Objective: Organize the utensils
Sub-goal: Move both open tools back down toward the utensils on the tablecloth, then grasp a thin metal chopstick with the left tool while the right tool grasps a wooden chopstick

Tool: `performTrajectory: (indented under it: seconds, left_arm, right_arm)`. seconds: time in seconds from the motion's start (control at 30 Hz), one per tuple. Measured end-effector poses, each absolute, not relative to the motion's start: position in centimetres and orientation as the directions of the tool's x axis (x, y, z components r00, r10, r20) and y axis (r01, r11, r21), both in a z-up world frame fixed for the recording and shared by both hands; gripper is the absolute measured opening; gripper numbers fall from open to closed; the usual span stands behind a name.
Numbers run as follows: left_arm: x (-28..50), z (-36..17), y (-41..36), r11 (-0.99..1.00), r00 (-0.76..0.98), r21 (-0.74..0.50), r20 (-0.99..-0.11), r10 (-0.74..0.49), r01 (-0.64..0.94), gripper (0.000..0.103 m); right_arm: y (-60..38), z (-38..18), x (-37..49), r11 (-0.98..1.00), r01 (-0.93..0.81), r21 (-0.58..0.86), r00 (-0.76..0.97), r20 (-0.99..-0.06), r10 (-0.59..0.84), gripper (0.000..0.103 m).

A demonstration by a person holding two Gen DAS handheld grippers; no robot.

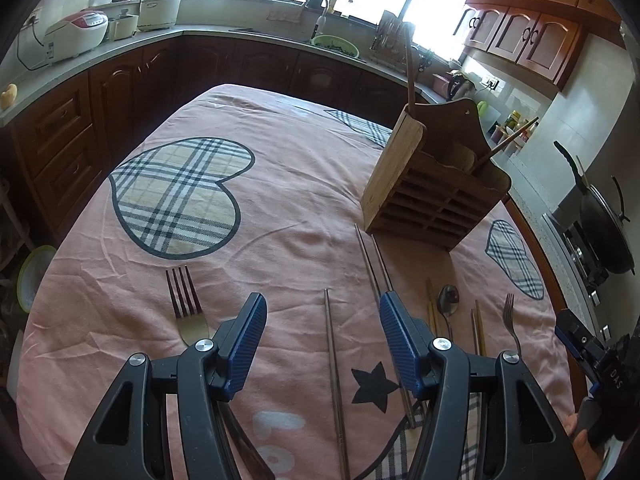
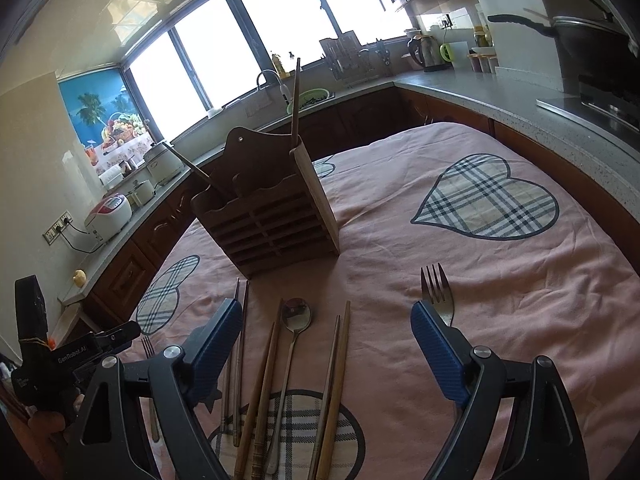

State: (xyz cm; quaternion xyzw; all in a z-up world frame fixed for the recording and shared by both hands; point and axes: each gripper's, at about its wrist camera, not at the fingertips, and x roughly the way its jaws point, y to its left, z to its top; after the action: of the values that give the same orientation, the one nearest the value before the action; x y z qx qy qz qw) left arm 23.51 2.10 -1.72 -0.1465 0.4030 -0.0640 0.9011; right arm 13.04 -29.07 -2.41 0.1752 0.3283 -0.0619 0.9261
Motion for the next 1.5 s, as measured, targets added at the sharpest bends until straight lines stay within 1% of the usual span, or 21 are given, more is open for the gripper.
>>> performTrajectory:
  seconds: [0.1,0.17,0.2,0.27,0.37,0.47,0.67,0.87,0.93,1.07,1.13,1.17,1.3,1.43,1.47,1.5]
  left_arm:
    - [24.6,-1.8,1.5,0.953,0.655,-0.303,-0.719,-0.232,0.004,0.058]
    - [25.5,-2.0,1.0,0.956,0.645,-0.293,-0.729,-0.228,0.007,0.058]
    - [26.0,-2.2,0.8,0.958,0.639,-0.287,-0.736,-0.224,0.005,0.058]
    - [27.1,-2.5,0.4,0.960,0.622,-0.281,-0.750,-0.223,0.005,0.058]
    - [28.8,-3.2,-0.3,0.963,0.600,-0.269,-0.770,-0.218,0.004,0.057]
    - [30.5,-3.8,-1.3,0.968,0.580,-0.252,-0.787,-0.211,0.010,0.056]
    - [33.5,-5.3,-2.8,0.972,0.546,-0.233,-0.812,-0.207,0.022,0.055]
    - [36.2,-6.9,-3.9,0.975,0.516,-0.222,-0.833,-0.199,0.018,0.052]
    - [37.0,-7.4,-4.2,0.975,0.509,-0.220,-0.838,-0.199,0.018,0.051]
    - [38.5,-8.2,-4.9,0.979,0.503,-0.205,-0.843,-0.190,0.026,0.049]
    - [39.1,-8.8,-5.3,0.981,0.495,-0.193,-0.850,-0.181,0.026,0.046]
    - [39.4,-9.0,-5.4,0.982,0.491,-0.187,-0.853,-0.174,0.025,0.042]
    - [40.0,-9.4,-5.9,0.987,0.506,-0.161,-0.849,-0.153,0.027,0.038]
    - [40.5,-9.6,-6.4,0.989,0.509,-0.141,-0.850,-0.137,0.031,0.038]
    - [40.6,-9.7,-6.7,0.991,0.508,-0.133,-0.851,-0.131,0.033,0.037]
    - [40.7,-9.8,-6.9,0.992,0.508,-0.122,-0.852,-0.124,0.037,0.033]
  right_arm:
    - [-29.1,-2.9,13.7,0.935,0.236,0.265,0.760,-0.650,-0.008,0.080]
    - [-29.1,-3.4,14.2,0.937,0.241,0.254,0.744,-0.668,-0.010,0.071]
    - [-29.2,-3.7,14.5,0.937,0.244,0.249,0.735,-0.678,-0.011,0.068]
    - [-29.2,-4.3,15.1,0.940,0.246,0.235,0.715,-0.699,-0.013,0.059]
    - [-29.1,-5.3,16.0,0.944,0.246,0.220,0.686,-0.728,-0.008,0.050]
    - [-29.1,-6.2,17.0,0.949,0.242,0.203,0.657,-0.754,-0.006,0.043]
    - [-29.7,-7.5,18.6,0.949,0.252,0.188,0.620,-0.785,-0.009,0.032]
    - [-29.9,-8.5,19.7,0.952,0.252,0.171,0.590,-0.807,-0.011,0.027]
    - [-29.9,-8.8,20.0,0.954,0.250,0.165,0.580,-0.814,-0.011,0.026]
    - [-30.0,-9.5,20.6,0.957,0.250,0.151,0.563,-0.826,-0.017,0.021]
    - [-30.0,-9.8,20.7,0.957,0.249,0.147,0.560,-0.829,-0.019,0.019]
    - [-30.0,-9.9,20.8,0.958,0.249,0.143,0.559,-0.829,-0.021,0.018]
    - [-30.0,-10.0,21.2,0.961,0.243,0.134,0.561,-0.827,-0.027,0.017]
    - [-29.8,-10.1,21.6,0.963,0.239,0.122,0.562,-0.827,-0.034,0.017]
    - [-29.7,-10.1,21.6,0.965,0.237,0.117,0.561,-0.827,-0.037,0.017]
    - [-29.7,-10.1,21.7,0.966,0.235,0.112,0.559,-0.828,-0.040,0.018]
